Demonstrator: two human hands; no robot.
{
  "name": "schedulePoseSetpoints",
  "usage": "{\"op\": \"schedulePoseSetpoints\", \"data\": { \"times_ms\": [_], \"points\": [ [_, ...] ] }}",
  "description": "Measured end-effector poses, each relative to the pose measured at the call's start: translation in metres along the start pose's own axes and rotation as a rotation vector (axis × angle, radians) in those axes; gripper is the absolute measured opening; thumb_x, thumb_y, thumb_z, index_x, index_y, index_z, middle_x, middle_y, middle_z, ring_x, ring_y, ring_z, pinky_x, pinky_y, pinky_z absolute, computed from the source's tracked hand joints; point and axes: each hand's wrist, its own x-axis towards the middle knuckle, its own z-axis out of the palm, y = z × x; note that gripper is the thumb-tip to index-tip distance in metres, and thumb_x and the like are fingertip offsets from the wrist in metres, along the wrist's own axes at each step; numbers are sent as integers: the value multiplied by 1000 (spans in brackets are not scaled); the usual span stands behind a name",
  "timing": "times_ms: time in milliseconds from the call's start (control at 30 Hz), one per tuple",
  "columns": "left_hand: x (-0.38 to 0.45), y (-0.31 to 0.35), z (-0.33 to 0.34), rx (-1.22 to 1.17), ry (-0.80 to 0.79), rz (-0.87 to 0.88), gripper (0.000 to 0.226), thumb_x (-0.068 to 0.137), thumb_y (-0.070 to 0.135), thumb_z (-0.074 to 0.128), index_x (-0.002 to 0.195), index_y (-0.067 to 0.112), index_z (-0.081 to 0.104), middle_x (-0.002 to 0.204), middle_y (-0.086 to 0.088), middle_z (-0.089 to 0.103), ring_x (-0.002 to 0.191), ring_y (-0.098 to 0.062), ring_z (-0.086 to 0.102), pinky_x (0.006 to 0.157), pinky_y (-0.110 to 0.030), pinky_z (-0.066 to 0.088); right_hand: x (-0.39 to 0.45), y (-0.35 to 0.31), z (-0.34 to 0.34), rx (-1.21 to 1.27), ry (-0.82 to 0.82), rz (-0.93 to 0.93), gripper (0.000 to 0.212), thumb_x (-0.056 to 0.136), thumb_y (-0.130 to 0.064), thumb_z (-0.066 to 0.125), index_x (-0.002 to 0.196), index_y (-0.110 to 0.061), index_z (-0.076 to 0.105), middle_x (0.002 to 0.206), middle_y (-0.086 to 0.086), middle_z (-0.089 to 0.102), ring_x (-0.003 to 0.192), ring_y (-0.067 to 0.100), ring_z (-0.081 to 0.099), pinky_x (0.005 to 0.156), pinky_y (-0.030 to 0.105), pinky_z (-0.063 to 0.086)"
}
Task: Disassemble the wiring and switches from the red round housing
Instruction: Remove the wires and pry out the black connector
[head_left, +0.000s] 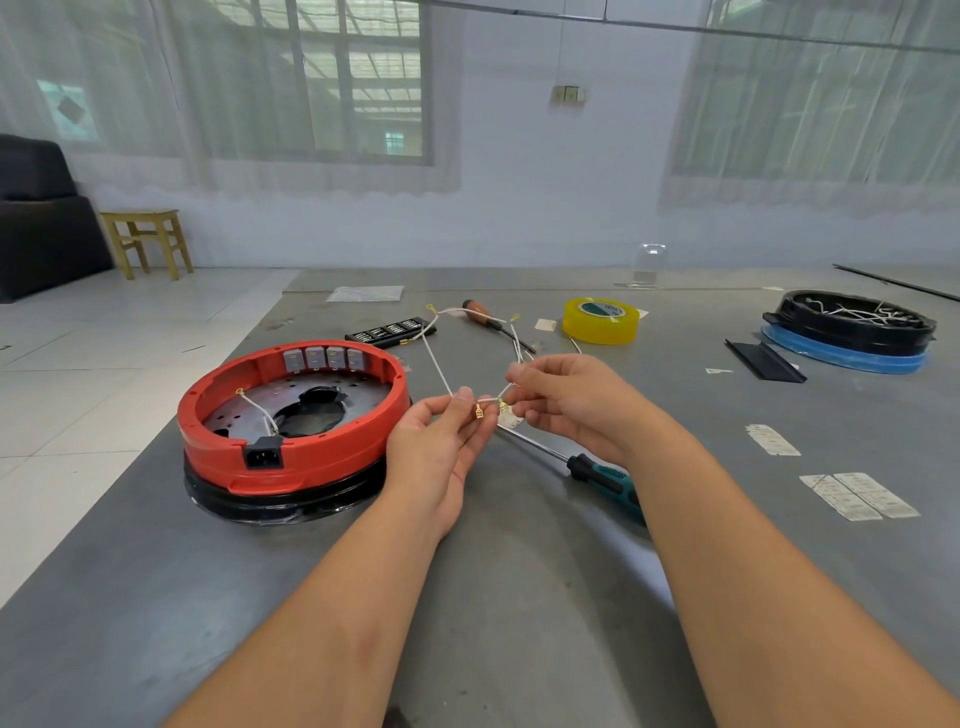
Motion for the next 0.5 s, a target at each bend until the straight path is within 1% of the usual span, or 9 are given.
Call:
{"op": "schedulePoseSetpoints", "data": {
  "times_ms": [67, 133, 200, 267, 333, 400, 433, 467, 500],
  "points": [
    [1, -2, 0, -2, -9, 26, 8, 101, 1, 66, 96, 0, 59, 80, -16, 77, 77, -22, 78, 73, -27, 64, -1, 0, 1, 0, -13, 18, 17, 94, -11, 73, 105, 0, 68, 82, 10, 74, 73, 17, 70, 66, 23, 59],
    [3, -4, 1, 35, -8, 43, 9, 100, 2, 67, 94, 2, 60, 80, -15, 77, 77, -22, 78, 71, -27, 64, 0, 1, 3, -25, 37, 23, 12, 93, -5, 72, 103, 1, 69, 78, 11, 74, 70, 18, 72, 65, 24, 59],
    [5, -4, 1, 137, -5, 91, 9, 100, 6, 69, 94, 3, 62, 79, -13, 78, 78, -24, 79, 70, -27, 64, 1, 2, 5, -64, 95, 22, 9, 94, -3, 71, 101, 1, 69, 73, 10, 73, 66, 17, 71, 62, 24, 58],
    [7, -4, 0, 287, -11, 177, 8, 101, 13, 70, 98, 7, 66, 78, -8, 79, 80, -24, 79, 70, -27, 63, 2, 2, 5, -58, 139, 18, 7, 94, -3, 70, 100, 0, 69, 71, 7, 72, 63, 15, 71, 60, 23, 58],
    [10, -4, -2, 476, -16, 277, 7, 102, 23, 69, 100, 17, 68, 82, -2, 80, 85, -20, 78, 73, -29, 63, 2, 0, 0, -2, 200, 6, 3, 94, 0, 69, 97, 0, 69, 72, 9, 71, 60, 15, 70, 59, 22, 58],
    [13, -5, -7, 776, -20, 407, 7, 104, 32, 65, 98, 29, 69, 87, 6, 79, 89, -6, 74, 79, -28, 56, 6, -6, -12, 41, 275, 8, 3, 93, 2, 69, 97, 2, 68, 72, 11, 70, 58, 15, 68, 58, 22, 59],
    [15, -6, -9, 933, -38, 462, 8, 104, 33, 65, 97, 31, 69, 90, 11, 77, 87, 2, 70, 80, -26, 51, 10, -10, -19, 44, 314, 21, 4, 93, 3, 68, 97, 3, 67, 71, 11, 69, 57, 15, 67, 57, 22, 59],
    [17, -7, -11, 1065, -65, 493, 8, 103, 33, 64, 98, 32, 70, 93, 15, 75, 85, 6, 66, 79, -25, 47, 15, -15, -27, 42, 350, 39, 4, 94, 3, 68, 97, 4, 67, 72, 12, 68, 57, 15, 65, 56, 21, 59],
    [17, -7, -11, 1165, -98, 501, 7, 103, 33, 65, 102, 31, 71, 97, 16, 74, 83, 5, 64, 79, -26, 46, 21, -20, -36, 39, 378, 64, 2, 94, 4, 67, 96, 3, 66, 72, 12, 67, 58, 15, 64, 55, 20, 58]
  ]
}}
